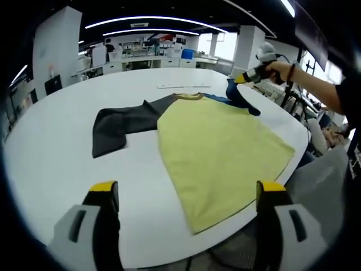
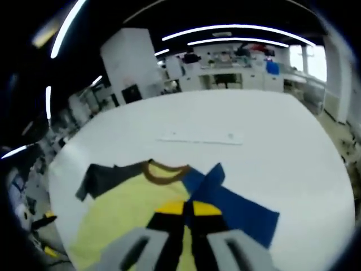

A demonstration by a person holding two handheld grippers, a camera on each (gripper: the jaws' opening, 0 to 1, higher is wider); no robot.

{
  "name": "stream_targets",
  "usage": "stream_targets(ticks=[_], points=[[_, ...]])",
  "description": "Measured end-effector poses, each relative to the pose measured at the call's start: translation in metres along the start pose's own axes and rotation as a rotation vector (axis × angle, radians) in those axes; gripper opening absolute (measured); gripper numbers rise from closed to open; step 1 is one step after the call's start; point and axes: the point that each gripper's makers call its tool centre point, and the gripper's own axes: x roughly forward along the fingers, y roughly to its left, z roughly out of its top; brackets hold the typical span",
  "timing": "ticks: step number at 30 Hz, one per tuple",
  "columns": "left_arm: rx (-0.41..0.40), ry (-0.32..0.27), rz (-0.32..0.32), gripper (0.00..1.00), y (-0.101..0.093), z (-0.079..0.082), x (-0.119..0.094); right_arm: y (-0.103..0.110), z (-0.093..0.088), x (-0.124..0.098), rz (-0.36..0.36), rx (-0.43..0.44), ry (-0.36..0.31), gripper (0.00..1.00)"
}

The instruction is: Fold the garment on the visible template until the final outline fits inside the template.

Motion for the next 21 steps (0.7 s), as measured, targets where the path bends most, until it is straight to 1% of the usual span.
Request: stream_targets(ticks=[2,3,6,12,14,15,18,21], points=[[-0.002,-0.003,0.000,0.99,0.000,0.001,0.000,0.010,0.003,0.003,0.010,-0.009,0.000,0.00],[-0.011,-0.015,0.003,0.99,0.001,0.002,-0.001,0.014,0.003,0.004,0.014,-0.016,0.004,0.00],[-0.018,-0.039,-0.001,0.99,0.000,0.007,-0.002,0.018,0.006,0.008,0.022,-0.035,0.003,0.00],[-0.010,-0.048,-0.016,0.99,-0.003,0.010,0.000,0.044,0.013,0.016,0.048,-0.082,0.007,0.00],[-0.019,-0.069,-0.022,0.99,-0.005,0.013,0.000,0.049,0.015,0.021,0.053,-0.093,0.006,0.00],[-0.028,-0.093,-0.033,0.99,-0.006,0.017,-0.001,0.054,0.016,0.022,0.061,-0.101,0.005,0.00],[-0.029,-0.108,-0.039,0.99,-0.005,0.018,-0.001,0.071,0.018,0.026,0.091,-0.120,0.006,0.00],[-0.030,-0.115,-0.043,0.99,-0.005,0.019,0.000,0.083,0.020,0.030,0.114,-0.144,0.007,0.00]])
